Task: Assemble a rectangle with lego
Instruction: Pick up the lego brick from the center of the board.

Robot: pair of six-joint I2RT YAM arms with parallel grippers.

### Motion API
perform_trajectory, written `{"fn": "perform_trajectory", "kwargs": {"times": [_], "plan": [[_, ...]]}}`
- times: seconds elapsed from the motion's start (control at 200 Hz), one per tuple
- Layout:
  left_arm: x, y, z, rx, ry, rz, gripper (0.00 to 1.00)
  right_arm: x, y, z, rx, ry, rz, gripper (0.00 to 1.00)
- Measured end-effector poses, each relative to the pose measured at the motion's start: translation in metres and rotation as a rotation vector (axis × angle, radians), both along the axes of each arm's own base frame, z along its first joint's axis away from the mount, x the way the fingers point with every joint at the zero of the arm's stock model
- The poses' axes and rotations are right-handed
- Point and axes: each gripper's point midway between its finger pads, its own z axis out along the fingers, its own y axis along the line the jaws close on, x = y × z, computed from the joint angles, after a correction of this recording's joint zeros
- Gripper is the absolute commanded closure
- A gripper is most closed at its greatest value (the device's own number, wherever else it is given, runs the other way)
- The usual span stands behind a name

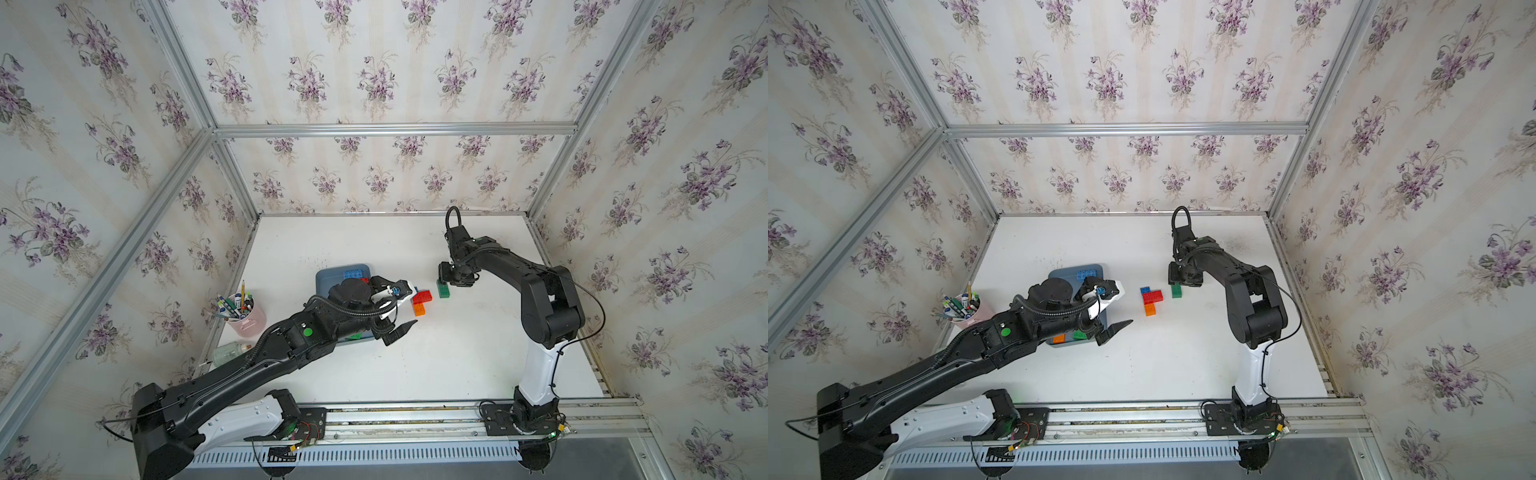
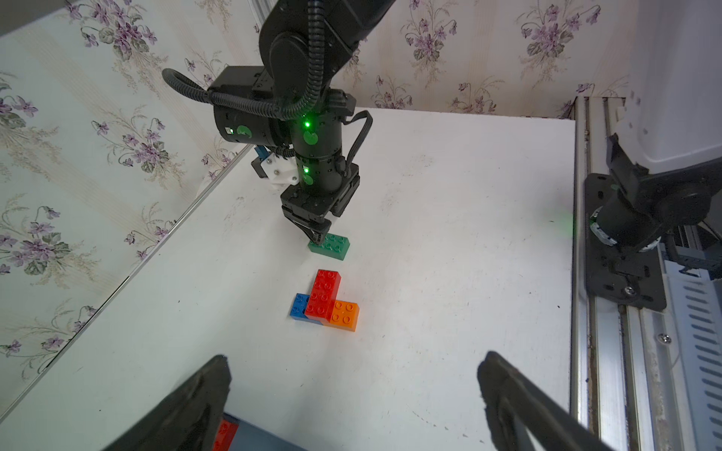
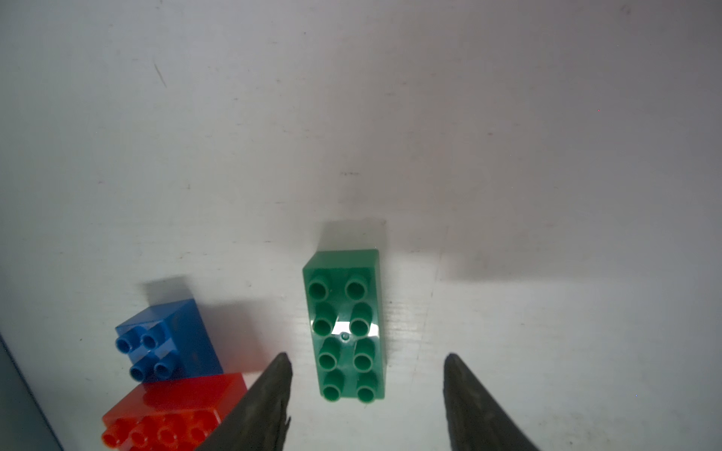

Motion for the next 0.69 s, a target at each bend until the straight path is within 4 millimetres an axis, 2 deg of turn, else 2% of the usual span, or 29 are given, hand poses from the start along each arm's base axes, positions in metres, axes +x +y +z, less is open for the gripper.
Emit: {"fn": "perform_trajectory", "kwargs": {"times": [0.13,0.385,0.445,0.585,0.694], "plan": [[0.0,0.0,-0.001,-0.02,0.002,0.008,0.0,-0.001,0.002,-0.01,0.005,0.013,0.007,0.48],[0.0,0.0,-0.009,-0.02,0.023,0.016,0.0,-0.001,0.009,-0.022,0.01,0.023,0.021,0.53],[0.0,0.0,-0.012,-0.018,0.028,0.018,0.0,-0.001,0.01,-0.024,0.008,0.026,0.023,0.56],[0.001,0.0,-0.016,-0.021,0.03,0.021,0.0,0.001,0.011,-0.026,0.002,0.027,0.028,0.74],[0.001,0.0,-0.02,-0.03,0.029,0.023,0.0,0.002,0.01,-0.024,-0.005,0.019,0.026,0.76]]}}
